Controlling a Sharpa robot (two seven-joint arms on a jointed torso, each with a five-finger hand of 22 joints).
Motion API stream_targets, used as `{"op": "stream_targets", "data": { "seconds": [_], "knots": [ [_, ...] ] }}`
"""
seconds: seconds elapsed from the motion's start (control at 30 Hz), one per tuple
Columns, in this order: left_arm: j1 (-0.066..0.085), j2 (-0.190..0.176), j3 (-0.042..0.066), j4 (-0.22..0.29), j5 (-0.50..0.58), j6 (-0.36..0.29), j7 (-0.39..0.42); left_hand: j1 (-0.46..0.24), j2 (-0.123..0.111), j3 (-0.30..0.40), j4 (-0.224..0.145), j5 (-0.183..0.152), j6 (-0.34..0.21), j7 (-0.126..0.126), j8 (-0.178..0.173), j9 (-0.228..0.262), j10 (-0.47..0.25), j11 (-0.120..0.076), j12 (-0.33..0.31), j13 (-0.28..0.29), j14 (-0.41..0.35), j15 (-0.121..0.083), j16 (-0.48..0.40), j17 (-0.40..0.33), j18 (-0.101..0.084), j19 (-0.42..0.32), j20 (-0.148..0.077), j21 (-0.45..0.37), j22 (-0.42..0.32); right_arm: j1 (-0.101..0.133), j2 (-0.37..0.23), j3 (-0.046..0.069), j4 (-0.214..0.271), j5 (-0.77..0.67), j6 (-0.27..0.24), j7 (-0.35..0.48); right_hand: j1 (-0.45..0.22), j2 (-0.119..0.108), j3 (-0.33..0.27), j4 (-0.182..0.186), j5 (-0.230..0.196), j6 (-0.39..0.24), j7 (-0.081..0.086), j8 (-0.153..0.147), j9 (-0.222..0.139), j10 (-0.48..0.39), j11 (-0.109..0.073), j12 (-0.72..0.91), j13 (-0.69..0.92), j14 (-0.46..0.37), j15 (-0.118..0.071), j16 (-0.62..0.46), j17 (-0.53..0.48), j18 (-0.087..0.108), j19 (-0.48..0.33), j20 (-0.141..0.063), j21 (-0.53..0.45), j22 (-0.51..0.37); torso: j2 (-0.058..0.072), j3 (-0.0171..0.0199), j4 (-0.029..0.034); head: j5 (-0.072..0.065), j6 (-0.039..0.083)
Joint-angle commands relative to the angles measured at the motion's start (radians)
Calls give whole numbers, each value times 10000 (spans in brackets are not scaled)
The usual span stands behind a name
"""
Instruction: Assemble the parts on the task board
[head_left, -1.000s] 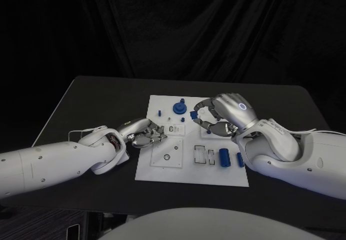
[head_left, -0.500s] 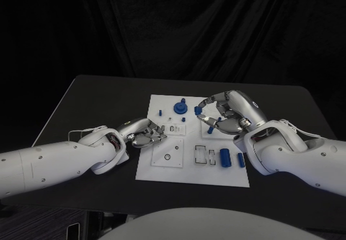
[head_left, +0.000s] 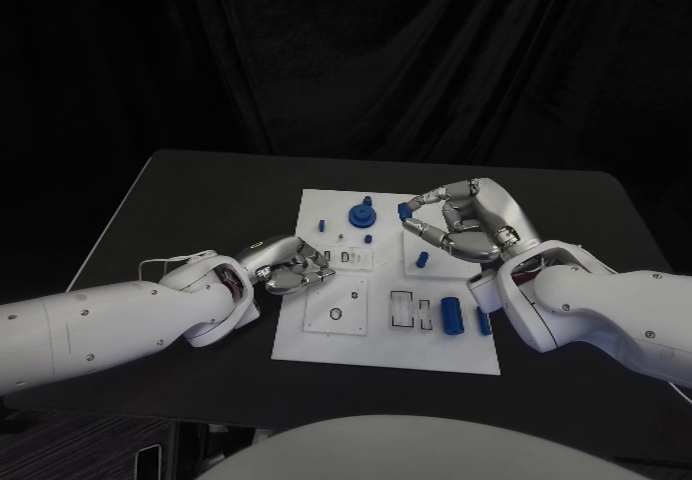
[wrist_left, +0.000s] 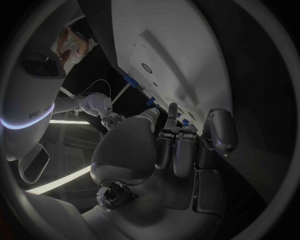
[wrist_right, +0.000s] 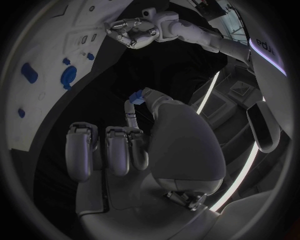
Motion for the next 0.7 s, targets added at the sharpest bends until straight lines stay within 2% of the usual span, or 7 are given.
{"op": "stream_targets", "data": {
  "seconds": [0.03,0.27,0.47,0.6,0.7],
  "knots": [
    [-19,27,6,1,59,11,47,18,48,8,-21,36,49,-8,-54,-9,1038,33,36,2622,1039,47,27,2635,136,-8,71,-26,1548,14,-21,-5,-15,1766,1142,1002,7,167,8,68,5,605,-635,-53,368,942,-37,9,2477,954,-74,40,2164,-7,676,-66,-13,2329,-19,-4,-5,-7,0],
    [-19,46,6,-21,59,13,48,18,48,8,-21,36,49,-8,-54,-9,1038,33,36,2622,1039,47,27,2635,136,-8,71,-26,1548,13,-29,-24,-74,2538,1743,1235,105,204,20,103,167,542,-606,-105,358,961,-16,26,2508,959,-57,58,2191,-18,691,-55,27,2343,-30,-8,-3,-7,0],
    [-20,50,6,-27,59,-40,93,29,49,5,-19,61,60,-8,-56,-39,1038,32,36,2622,1039,45,27,2635,138,-14,69,-35,1545,13,-8,-33,-162,2648,1861,1303,261,204,22,70,298,550,-603,-113,370,971,-8,36,2525,963,-46,74,2215,-20,695,-44,38,2347,-21,-8,0,3,0],
    [-20,43,6,33,300,-264,303,-16,62,-23,28,57,92,-2,-51,-84,1038,36,36,2622,1039,44,27,2635,134,-5,68,-18,1550,13,24,-40,-357,1701,1733,1064,365,192,20,35,377,528,-586,-130,372,982,0,46,2544,972,-41,102,2260,-27,707,-39,66,2356,-19,-11,-8,5,0],
    [-19,35,7,127,1309,-339,606,-48,83,-43,54,72,129,-8,-39,-117,1038,34,36,2622,1039,45,27,2635,133,-3,68,-13,1551,14,61,-43,-547,477,1577,734,394,186,17,24,392,525,-584,-134,373,994,3,57,2565,974,-39,107,2267,-30,712,-37,78,2360,-20,-14,-6,4,0]
  ]
}}
